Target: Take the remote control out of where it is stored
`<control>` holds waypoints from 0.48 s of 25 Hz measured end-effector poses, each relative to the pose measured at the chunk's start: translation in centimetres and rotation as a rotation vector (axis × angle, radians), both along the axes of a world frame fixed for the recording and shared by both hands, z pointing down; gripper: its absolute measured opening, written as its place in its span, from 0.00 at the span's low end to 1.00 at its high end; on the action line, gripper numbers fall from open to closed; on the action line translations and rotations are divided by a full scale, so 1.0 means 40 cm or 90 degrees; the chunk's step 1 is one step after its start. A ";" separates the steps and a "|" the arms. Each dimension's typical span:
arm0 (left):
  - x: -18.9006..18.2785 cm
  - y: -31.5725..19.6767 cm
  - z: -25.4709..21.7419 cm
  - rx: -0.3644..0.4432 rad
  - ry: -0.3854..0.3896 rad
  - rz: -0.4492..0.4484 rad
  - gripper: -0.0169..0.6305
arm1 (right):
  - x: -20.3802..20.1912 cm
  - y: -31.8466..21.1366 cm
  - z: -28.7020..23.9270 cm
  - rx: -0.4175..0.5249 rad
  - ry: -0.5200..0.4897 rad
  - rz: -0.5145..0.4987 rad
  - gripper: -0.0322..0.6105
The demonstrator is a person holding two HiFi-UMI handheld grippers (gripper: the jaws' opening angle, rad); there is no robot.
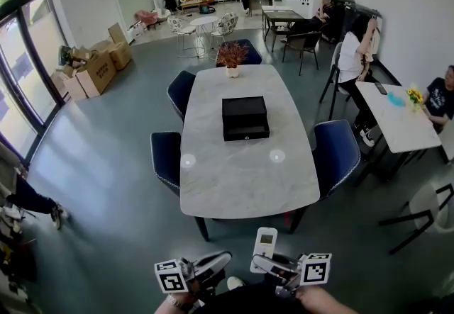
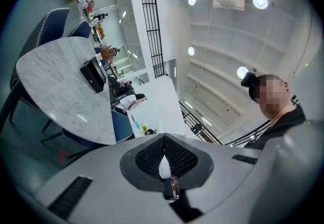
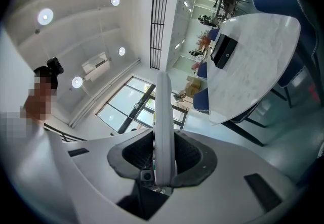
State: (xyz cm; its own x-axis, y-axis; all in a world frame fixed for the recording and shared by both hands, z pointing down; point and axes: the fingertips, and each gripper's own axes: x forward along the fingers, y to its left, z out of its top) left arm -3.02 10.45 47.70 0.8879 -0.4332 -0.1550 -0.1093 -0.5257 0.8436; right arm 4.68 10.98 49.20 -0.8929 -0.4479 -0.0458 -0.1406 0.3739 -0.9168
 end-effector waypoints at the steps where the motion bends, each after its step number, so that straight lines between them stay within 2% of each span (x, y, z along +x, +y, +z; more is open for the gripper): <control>1: -0.002 0.004 -0.001 0.001 0.001 0.000 0.04 | -0.001 0.001 -0.002 0.005 0.005 -0.001 0.23; 6: -0.013 0.018 0.000 -0.003 0.007 -0.005 0.04 | -0.016 0.017 -0.004 -0.002 -0.005 -0.009 0.23; 12: -0.017 0.030 0.006 -0.011 0.016 -0.004 0.04 | -0.023 0.024 -0.003 0.010 0.014 -0.018 0.23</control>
State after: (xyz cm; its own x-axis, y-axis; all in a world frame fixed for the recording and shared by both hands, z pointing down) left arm -3.69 11.66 47.93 0.8808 -0.4422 -0.1695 -0.0914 -0.5100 0.8553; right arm 3.75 11.95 49.07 -0.9060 -0.4220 -0.0325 -0.1499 0.3918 -0.9077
